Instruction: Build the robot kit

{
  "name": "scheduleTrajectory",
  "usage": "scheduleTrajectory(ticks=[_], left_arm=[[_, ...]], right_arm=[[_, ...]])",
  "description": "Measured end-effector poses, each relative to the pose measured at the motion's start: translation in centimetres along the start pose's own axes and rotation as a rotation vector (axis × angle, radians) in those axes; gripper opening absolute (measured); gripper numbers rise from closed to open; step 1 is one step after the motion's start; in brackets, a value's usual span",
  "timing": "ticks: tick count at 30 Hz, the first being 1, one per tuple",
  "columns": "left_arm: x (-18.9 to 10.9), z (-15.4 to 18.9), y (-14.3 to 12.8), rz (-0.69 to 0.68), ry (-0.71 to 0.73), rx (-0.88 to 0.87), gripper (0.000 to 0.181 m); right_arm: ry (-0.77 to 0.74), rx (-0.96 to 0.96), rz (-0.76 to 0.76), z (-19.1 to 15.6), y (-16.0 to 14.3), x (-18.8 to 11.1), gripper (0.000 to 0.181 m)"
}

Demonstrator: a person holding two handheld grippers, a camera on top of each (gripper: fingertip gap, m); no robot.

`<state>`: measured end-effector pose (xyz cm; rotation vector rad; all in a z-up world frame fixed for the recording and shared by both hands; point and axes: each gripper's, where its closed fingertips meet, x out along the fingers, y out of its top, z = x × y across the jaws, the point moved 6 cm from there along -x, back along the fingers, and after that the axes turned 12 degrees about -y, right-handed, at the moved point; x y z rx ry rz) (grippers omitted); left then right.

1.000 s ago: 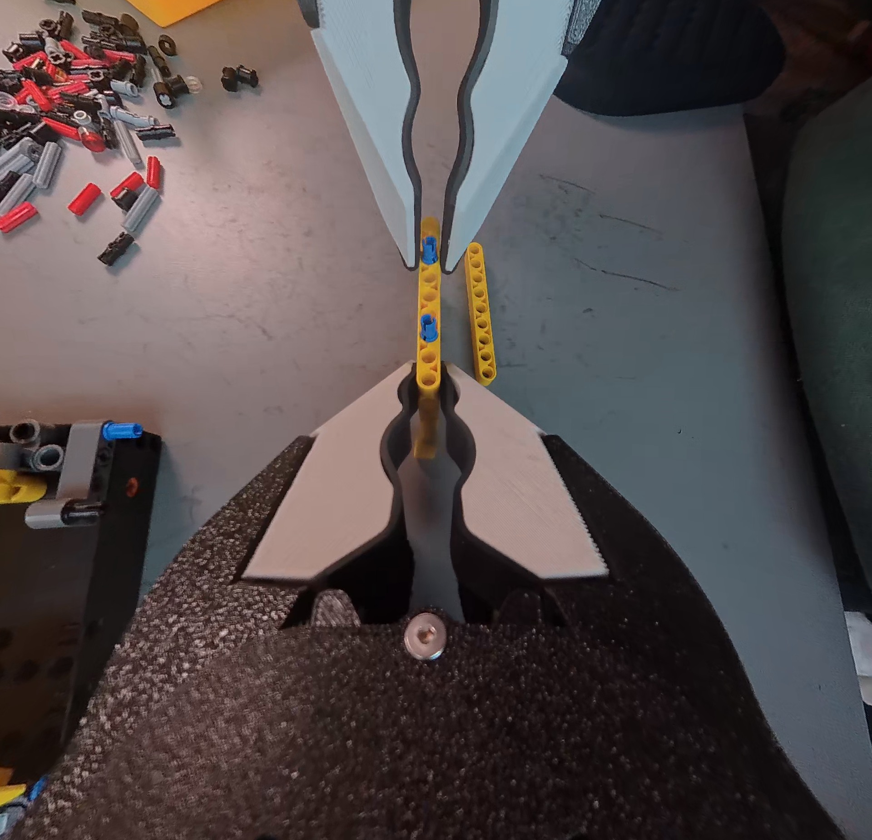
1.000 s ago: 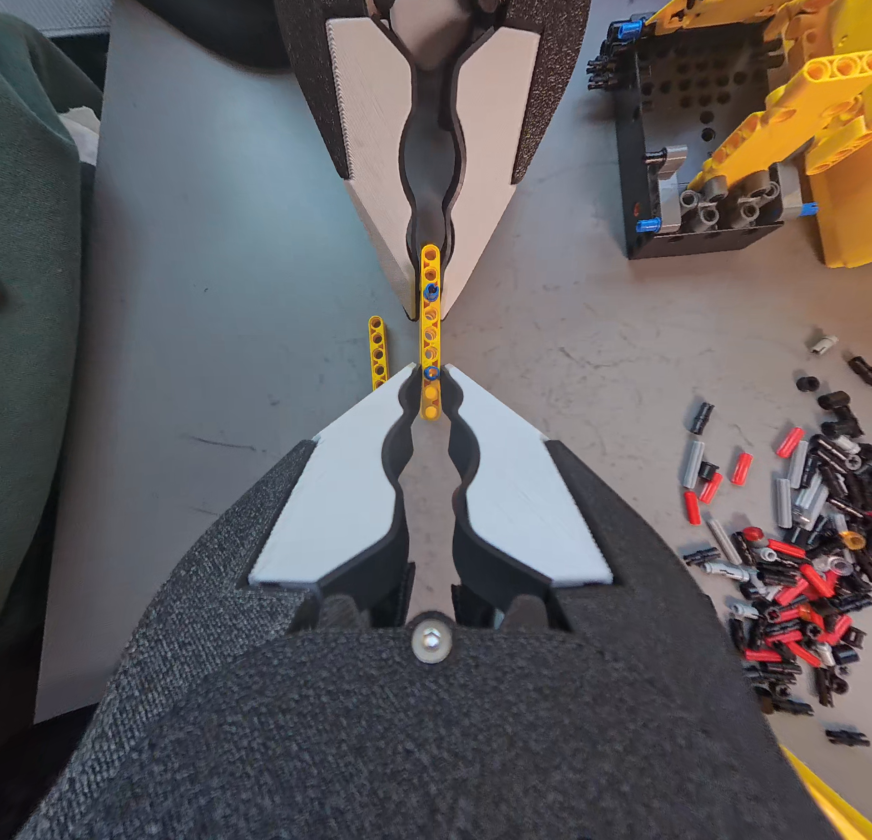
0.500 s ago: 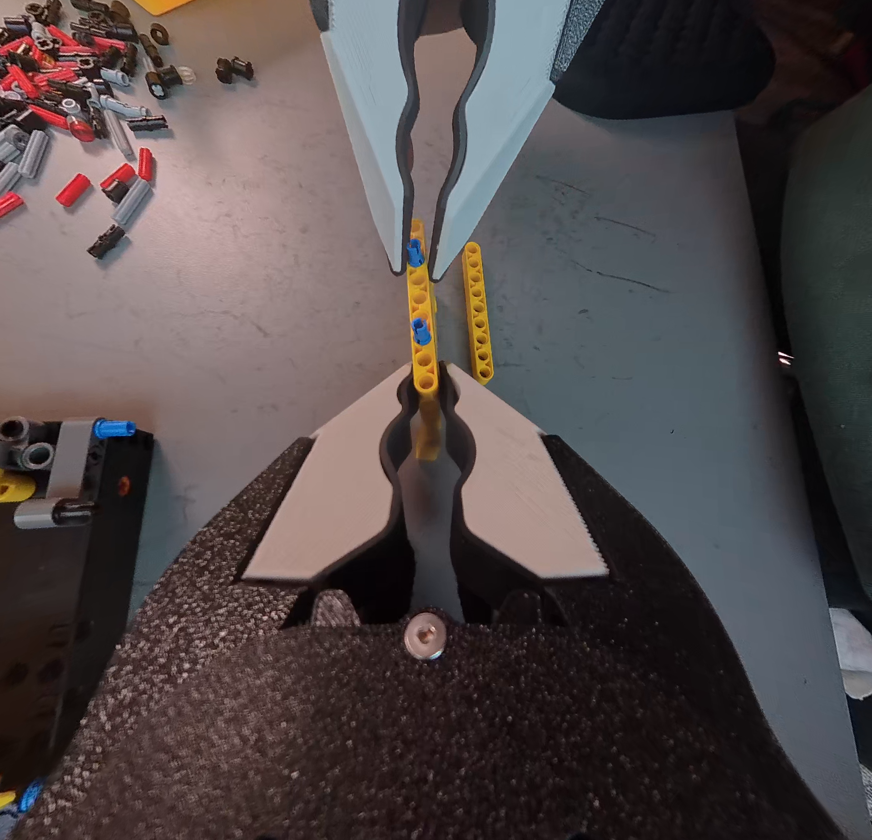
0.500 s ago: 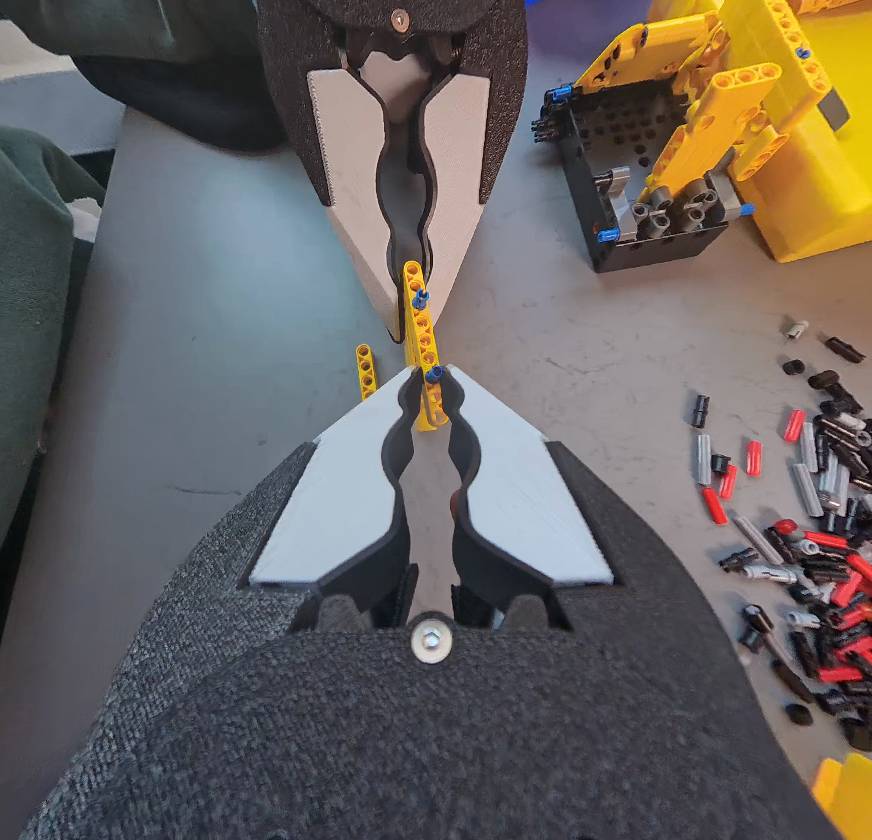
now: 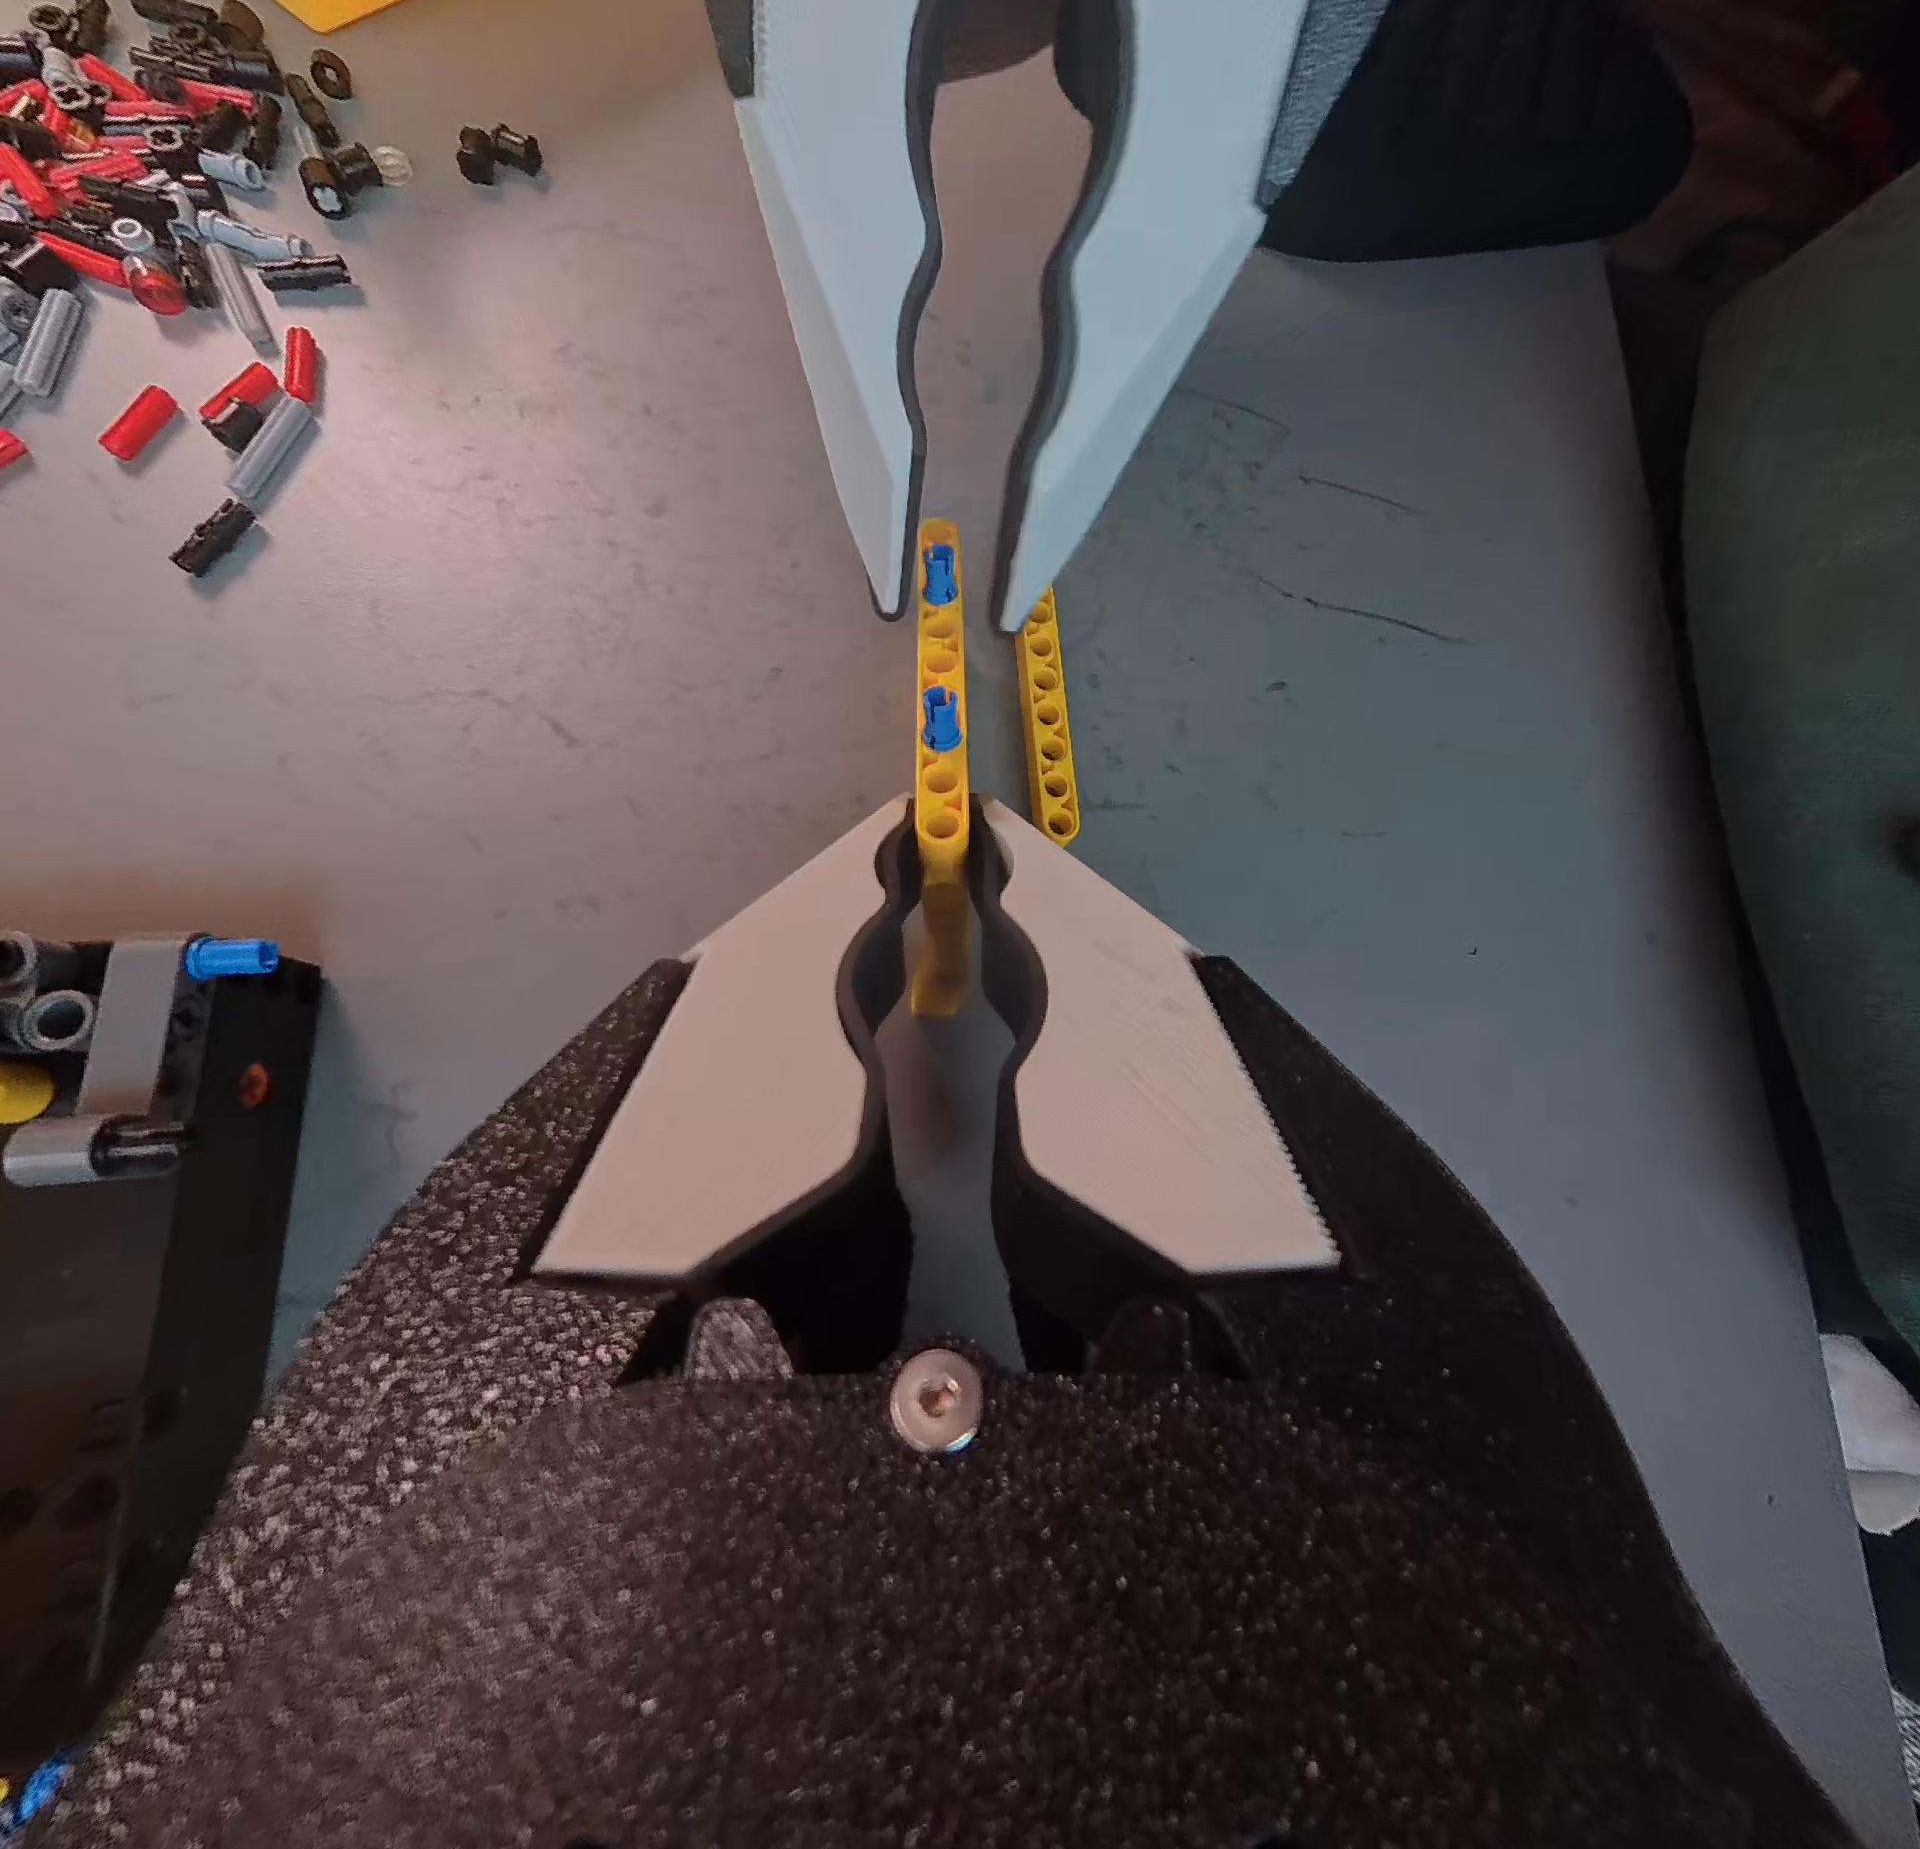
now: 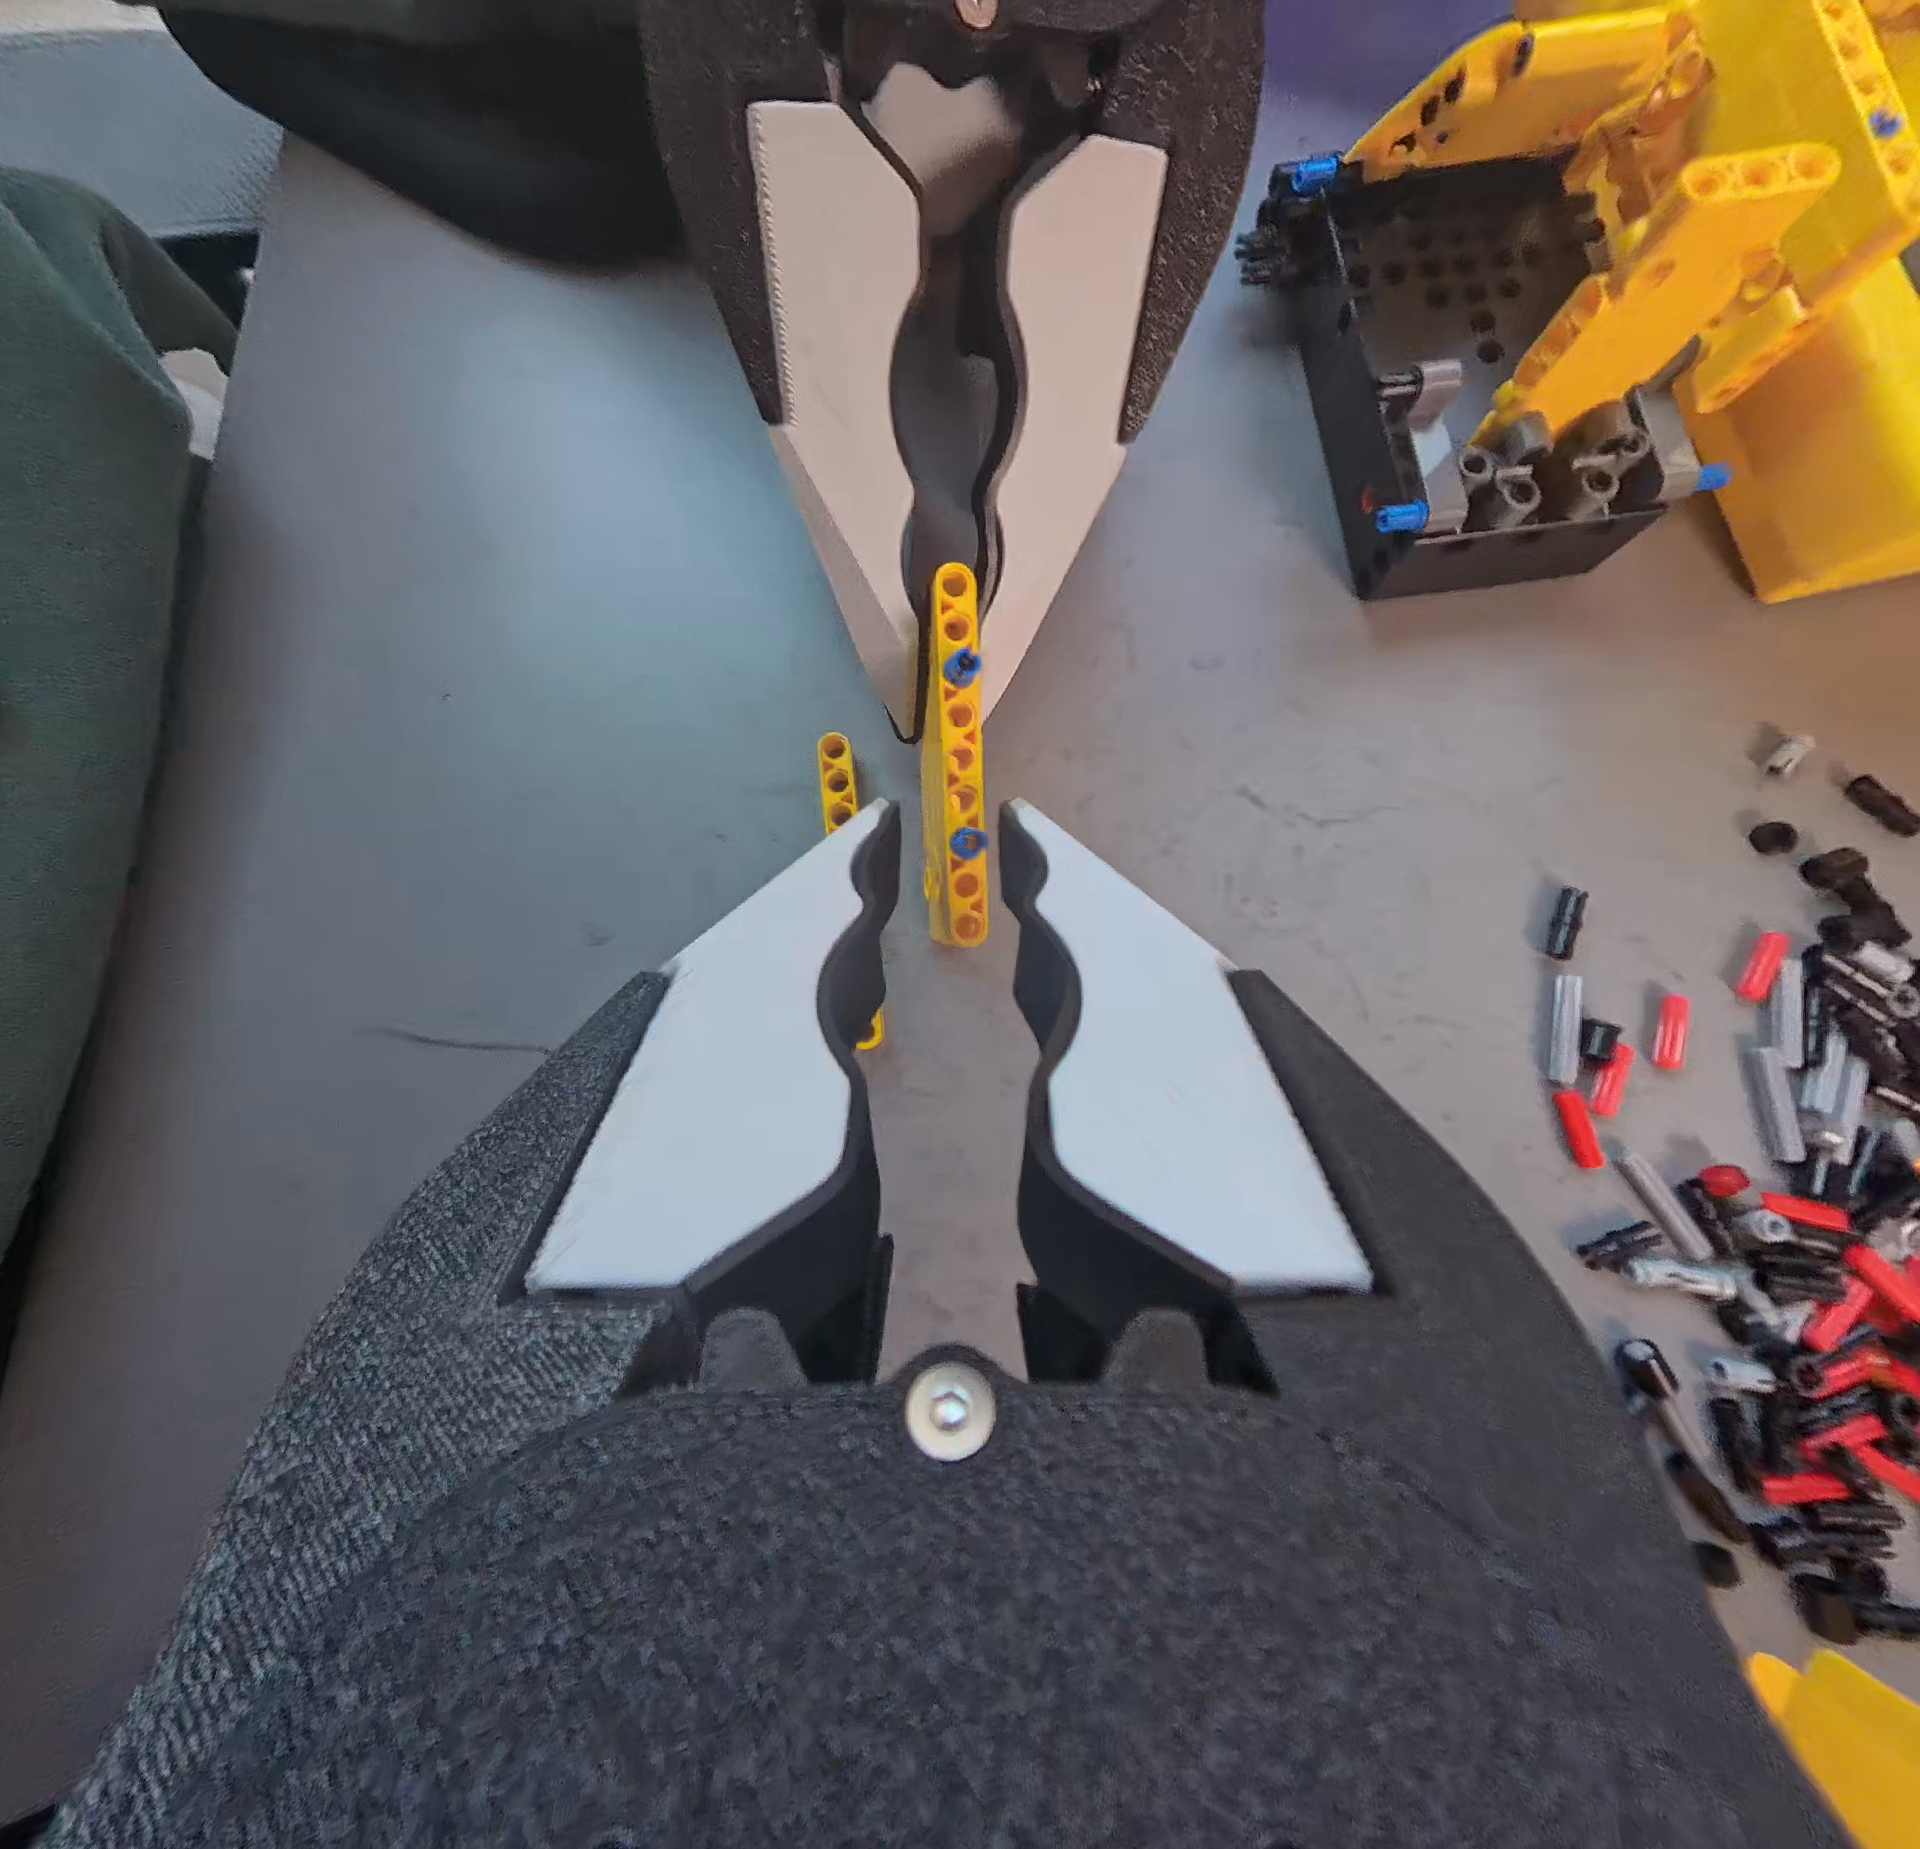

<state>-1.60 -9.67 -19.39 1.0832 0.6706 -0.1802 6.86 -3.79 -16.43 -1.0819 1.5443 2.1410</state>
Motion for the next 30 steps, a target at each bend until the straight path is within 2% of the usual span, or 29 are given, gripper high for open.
scheduleTrajectory(ticks=[3,5,9,13,16,20,22,25,27,30], left_arm=[[0.0,0.1,0.0,-0.002,0.008,0.010,0.006],[0.1,0.1,0.0,-0.004,0.011,0.016,0.006],[0.1,0.2,0.0,-0.012,0.020,0.041,0.006],[0.3,0.4,0.1,-0.028,0.041,0.086,0.006],[0.3,0.4,0.1,-0.031,0.040,0.089,0.006],[0.1,0.2,-0.2,-0.037,0.013,0.070,0.006],[-0.3,0.2,-1.0,-0.074,0.022,0.073,0.024],[-1.1,0.5,-1.4,-0.044,-0.017,0.052,0.025],[-1.7,0.5,-1.2,0.007,-0.055,0.009,0.026],[-3.0,0.7,0.1,0.157,-0.108,-0.031,0.027]], right_arm=[[-0.015,-0.052,0.002,-0.6,1.5,0.0,0.022],[-0.062,-0.085,-0.050,-0.4,1.8,0.7,0.009],[0.006,-0.044,-0.123,-0.4,2.0,1.2,0.007],[0.017,-0.123,-0.223,-0.6,2.5,1.4,0.006],[0.043,-0.100,-0.252,-0.5,2.6,1.6,0.006],[0.040,-0.030,-0.197,-0.5,2.3,1.6,0.007],[0.072,0.066,-0.158,-0.2,1.9,1.4,0.007],[0.131,0.244,-0.063,0.7,1.5,0.8,0.007],[0.199,0.360,0.001,1.4,1.6,0.0,0.007],[0.262,0.452,0.093,2.3,1.9,-1.4,0.007]])
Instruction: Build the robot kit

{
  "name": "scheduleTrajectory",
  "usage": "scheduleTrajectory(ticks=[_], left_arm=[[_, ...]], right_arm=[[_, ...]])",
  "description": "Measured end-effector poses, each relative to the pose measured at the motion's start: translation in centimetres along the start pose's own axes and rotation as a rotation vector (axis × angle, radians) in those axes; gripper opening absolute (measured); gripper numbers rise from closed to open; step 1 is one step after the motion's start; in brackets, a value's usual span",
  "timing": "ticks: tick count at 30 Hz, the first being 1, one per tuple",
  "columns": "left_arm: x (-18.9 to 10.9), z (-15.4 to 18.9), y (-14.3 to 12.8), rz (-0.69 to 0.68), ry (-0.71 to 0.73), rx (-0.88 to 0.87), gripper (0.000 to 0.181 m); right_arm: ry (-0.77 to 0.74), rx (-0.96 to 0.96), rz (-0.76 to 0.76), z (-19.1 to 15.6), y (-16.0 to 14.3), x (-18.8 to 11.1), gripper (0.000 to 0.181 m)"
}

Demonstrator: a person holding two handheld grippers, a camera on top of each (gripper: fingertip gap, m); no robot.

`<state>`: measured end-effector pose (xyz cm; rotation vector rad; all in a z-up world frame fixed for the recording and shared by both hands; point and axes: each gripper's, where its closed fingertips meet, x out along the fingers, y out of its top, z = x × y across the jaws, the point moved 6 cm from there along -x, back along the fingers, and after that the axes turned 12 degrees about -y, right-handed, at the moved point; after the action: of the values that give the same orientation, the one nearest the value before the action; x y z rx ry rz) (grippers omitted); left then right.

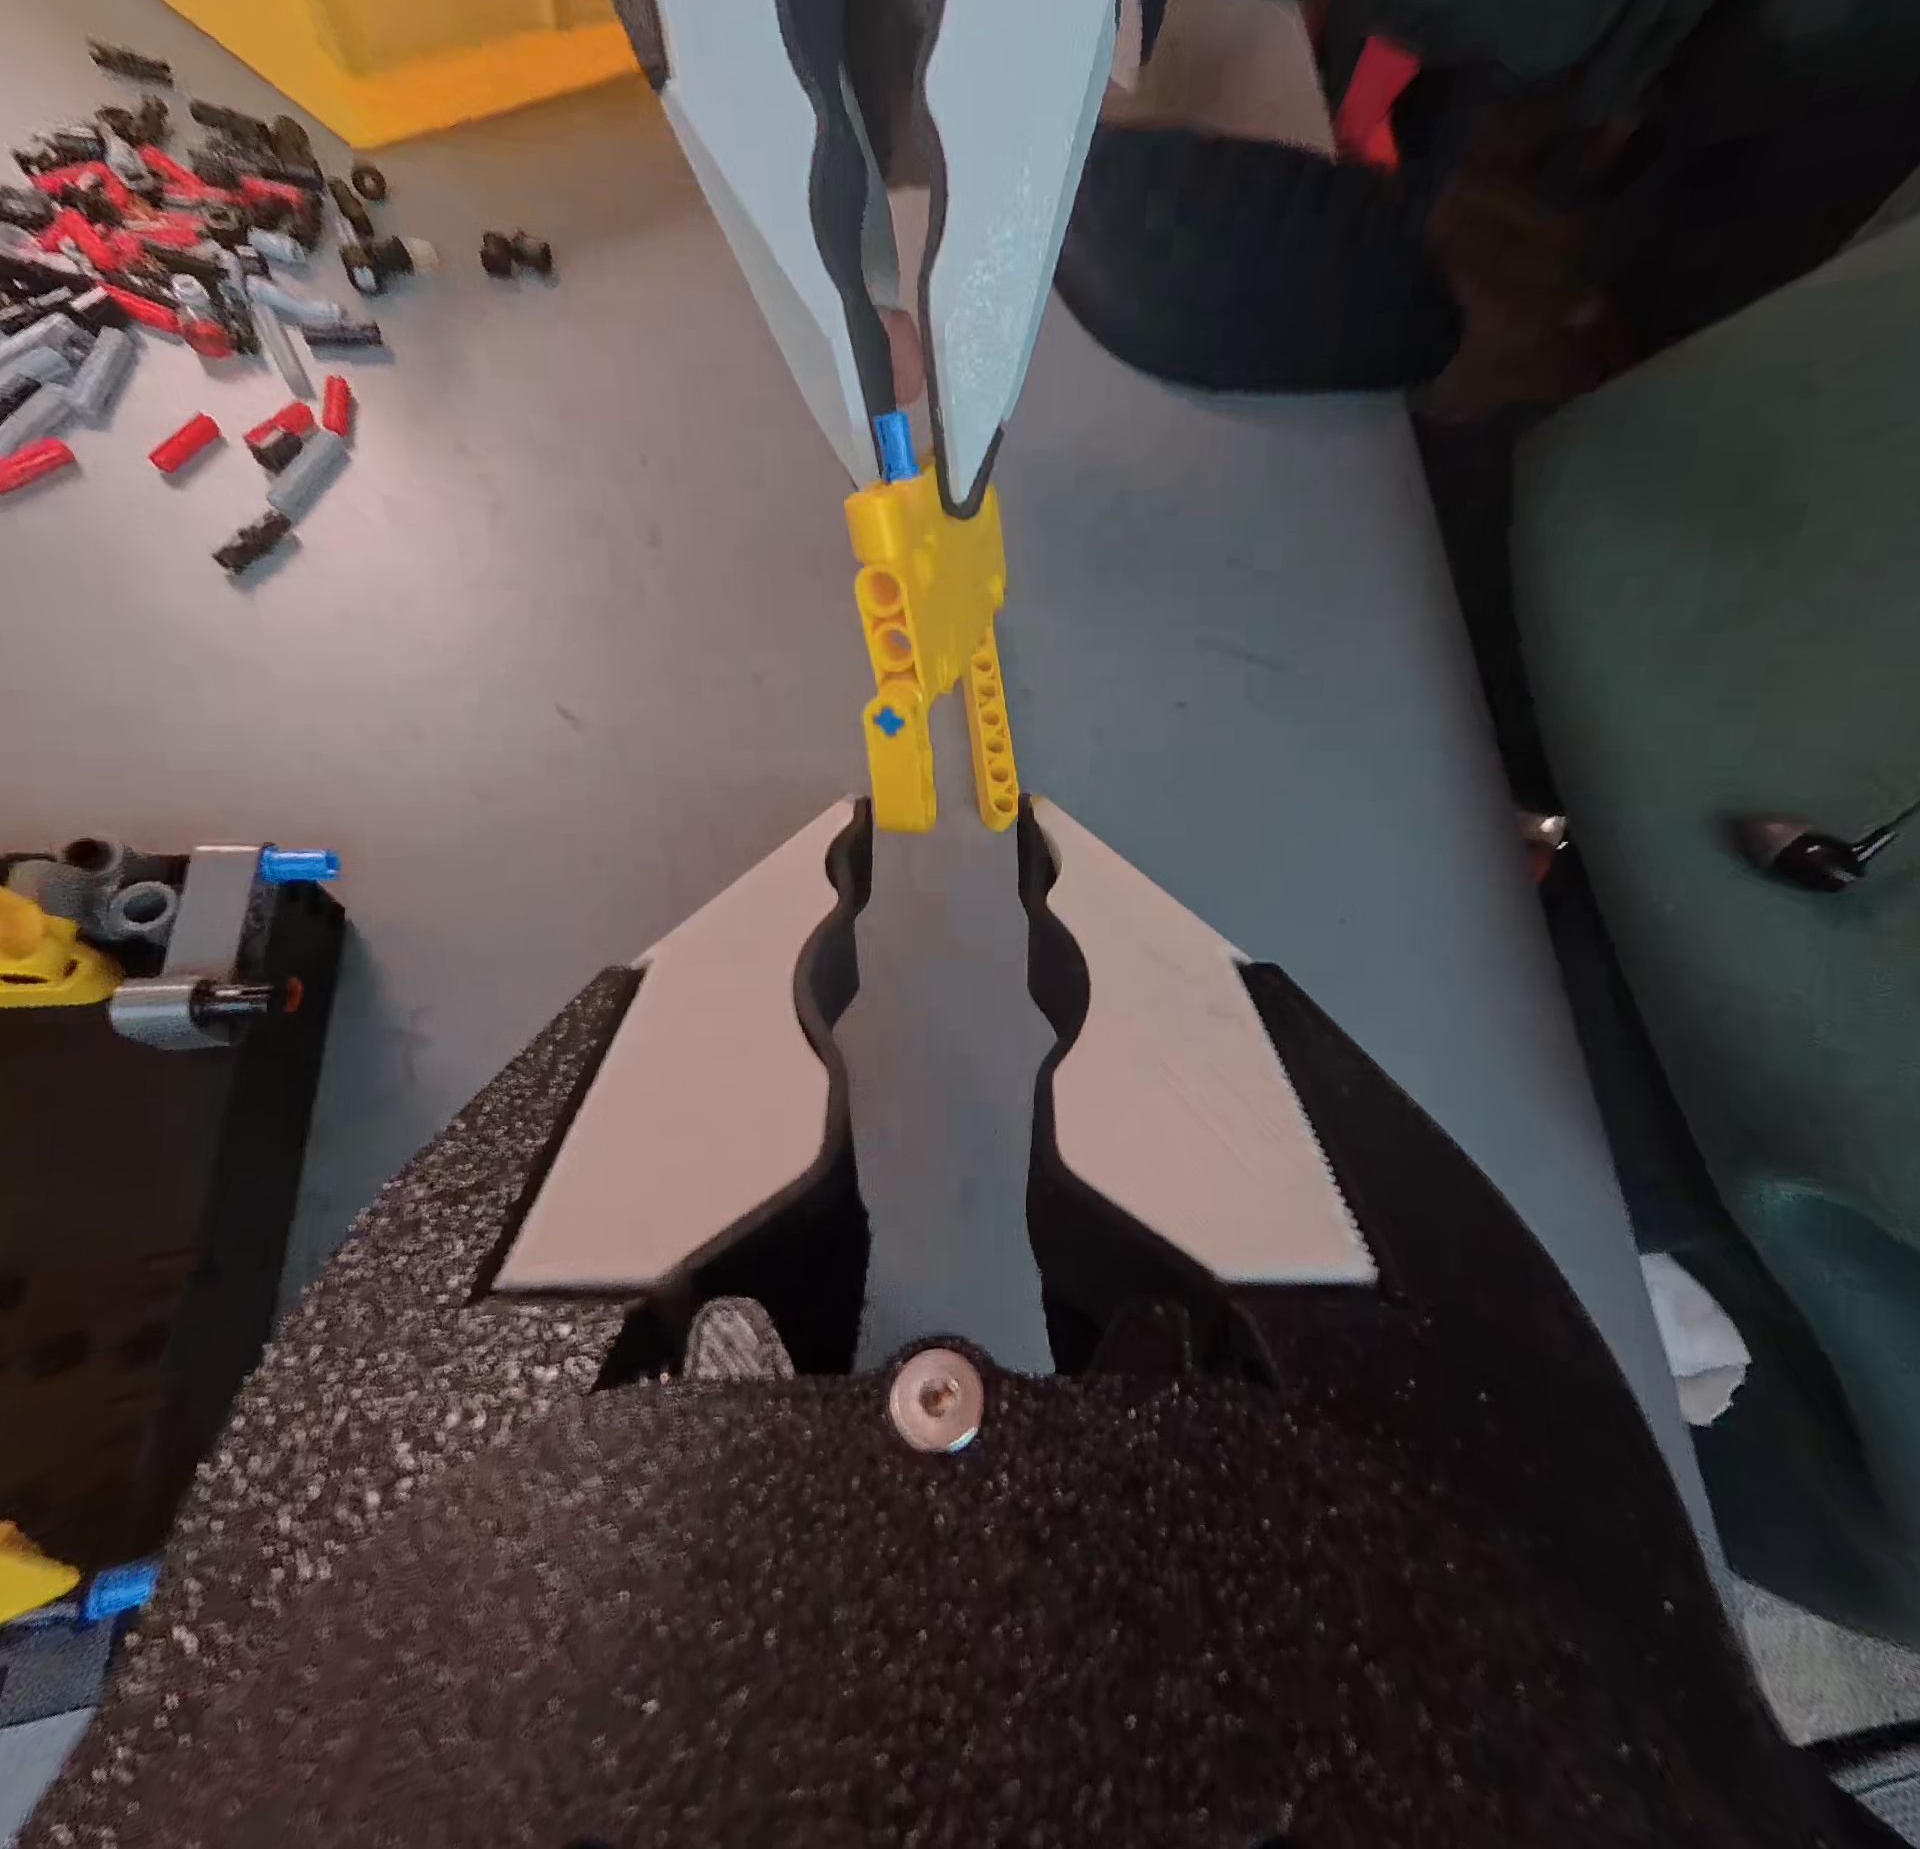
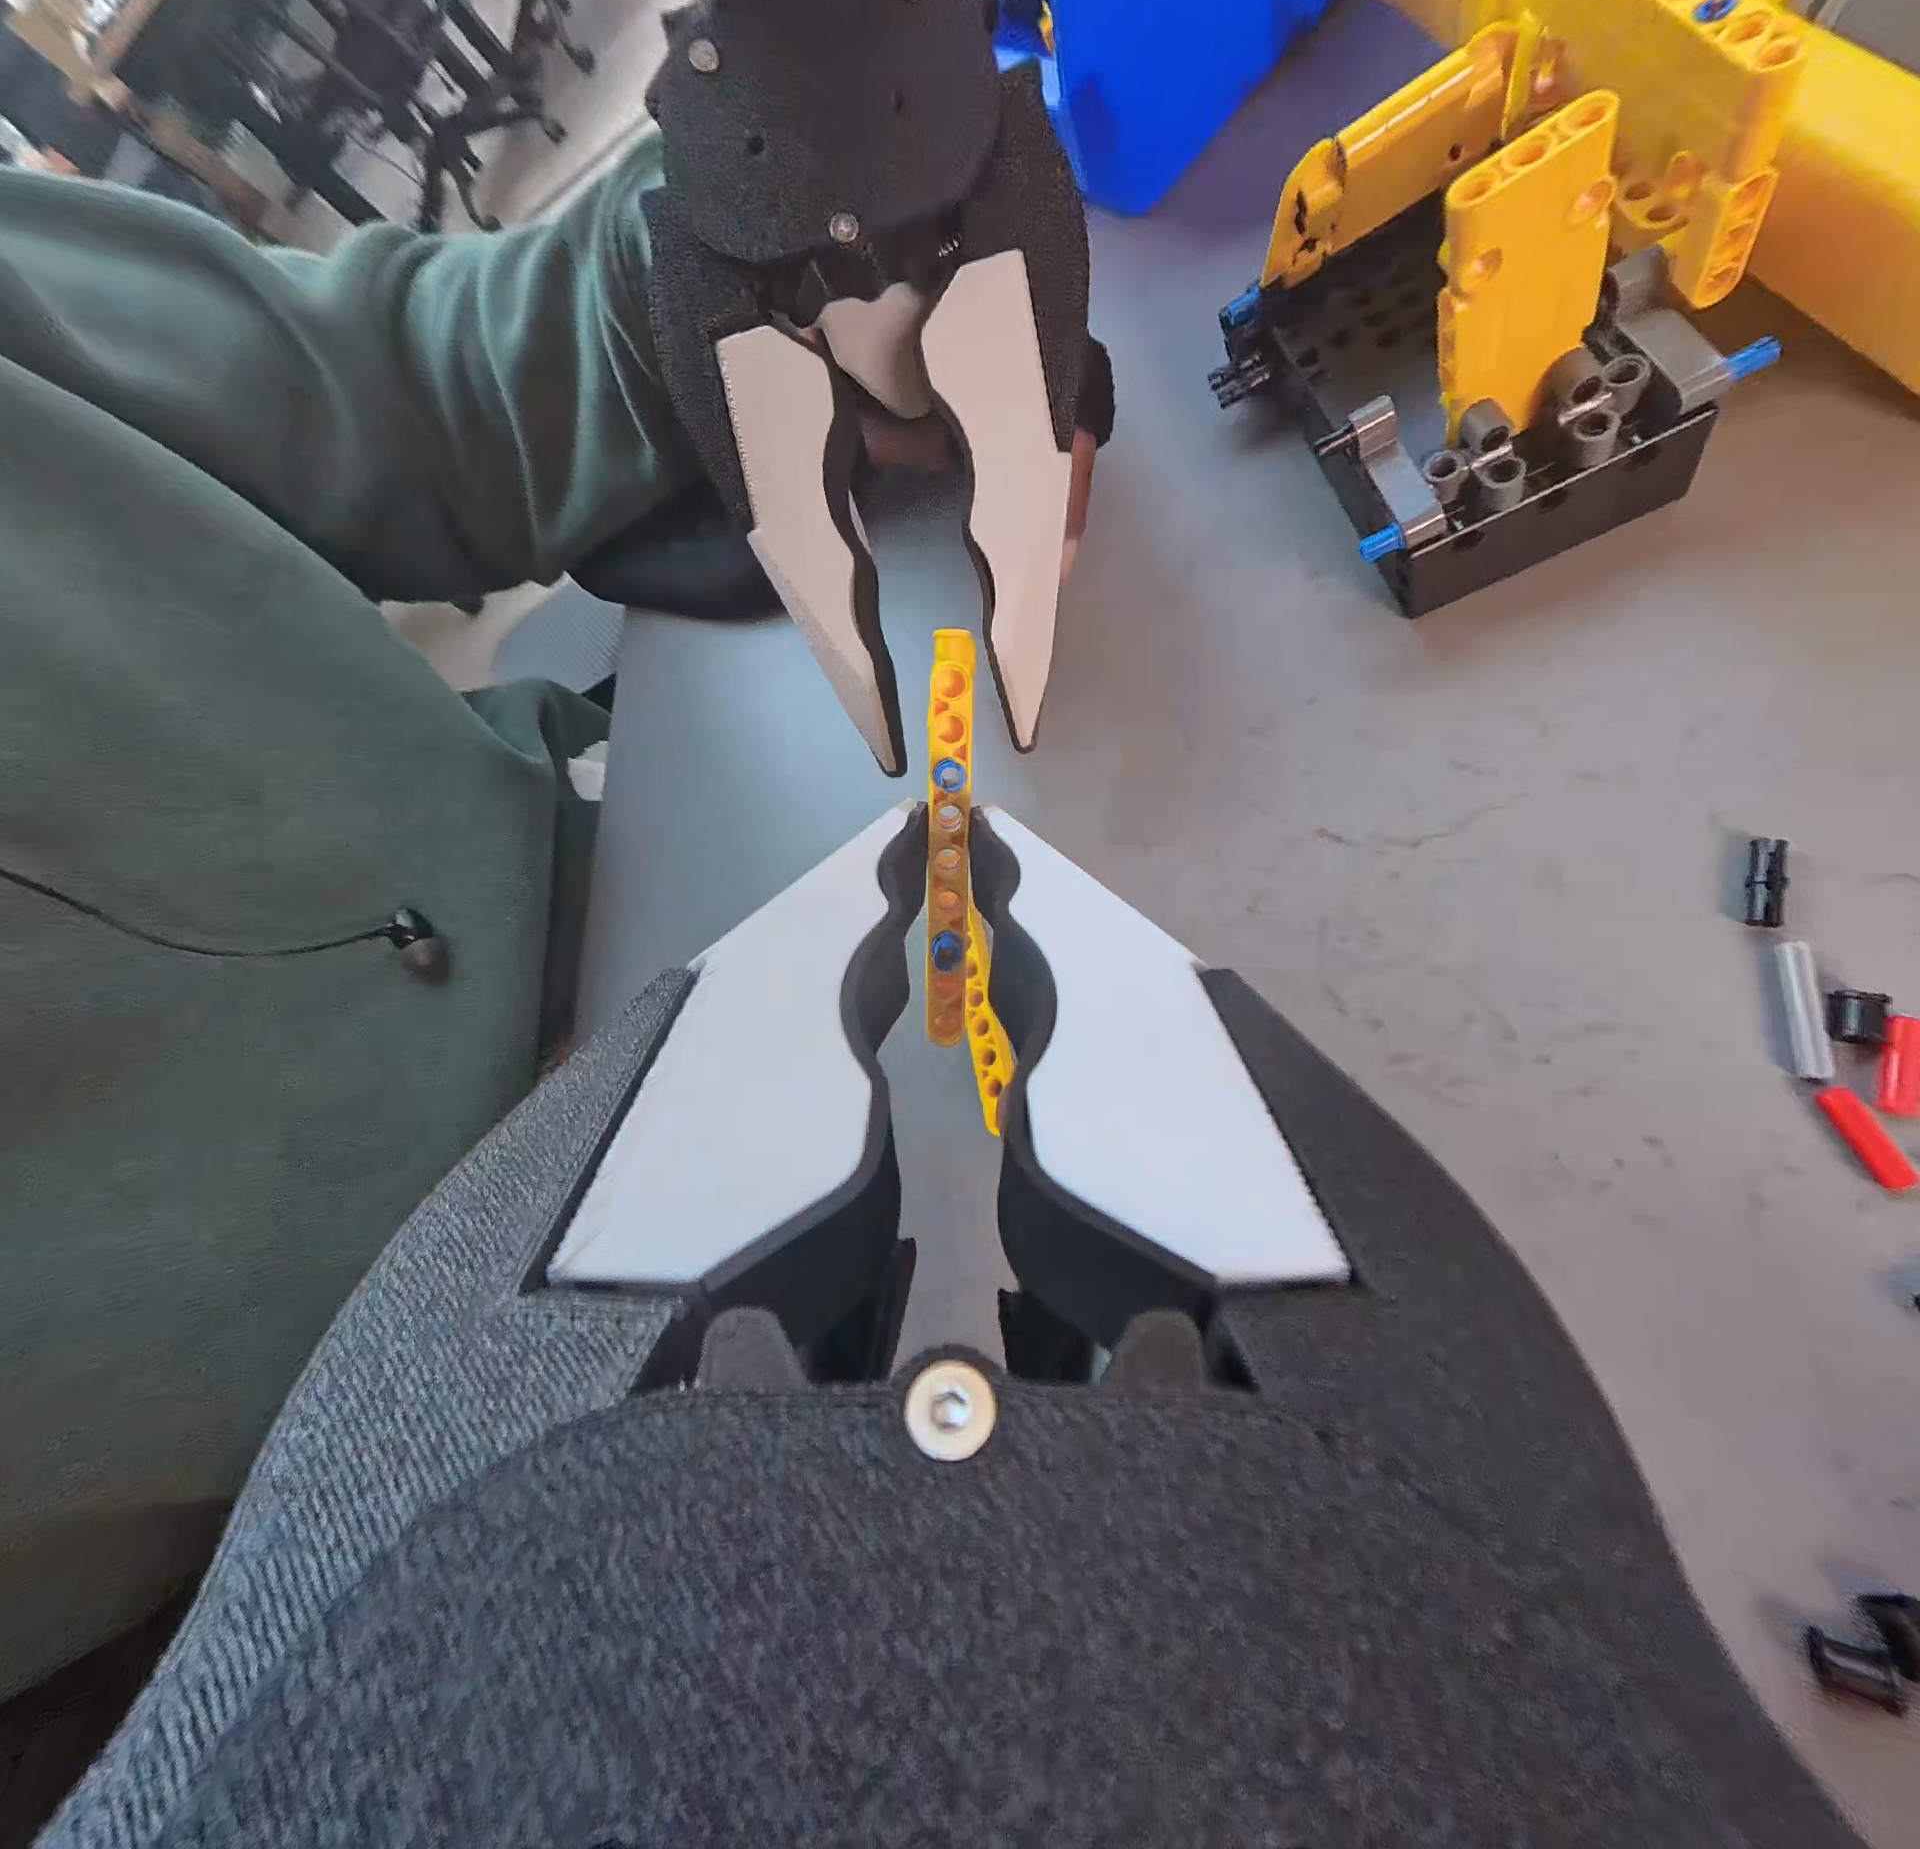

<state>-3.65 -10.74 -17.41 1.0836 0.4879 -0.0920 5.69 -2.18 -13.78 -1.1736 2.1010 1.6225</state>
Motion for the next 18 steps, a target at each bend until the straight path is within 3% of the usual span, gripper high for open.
scheduleTrajectory(ticks=[3,6,11,14,18], left_arm=[[-1.1,0.5,1.7,0.195,-0.070,-0.025,0.024],[-1.5,0.8,2.5,0.287,-0.091,-0.011,0.018],[-0.3,0.8,2.5,0.273,-0.079,-0.010,0.021],[0.3,0.6,2.4,0.238,-0.036,-0.005,0.008],[0.1,0.1,2.6,0.254,0.016,-0.043,0.007]], right_arm=[[0.043,0.023,0.040,-0.1,0.4,-1.2,0.007],[0.045,-0.006,0.042,-0.5,0.4,-1.8,0.007],[-0.005,-0.093,0.017,-1.3,0.5,-1.4,0.007],[-0.056,-0.131,0.012,-1.3,0.8,-1.0,0.007],[-0.177,-0.235,0.049,-1.0,1.3,-1.1,0.008]])
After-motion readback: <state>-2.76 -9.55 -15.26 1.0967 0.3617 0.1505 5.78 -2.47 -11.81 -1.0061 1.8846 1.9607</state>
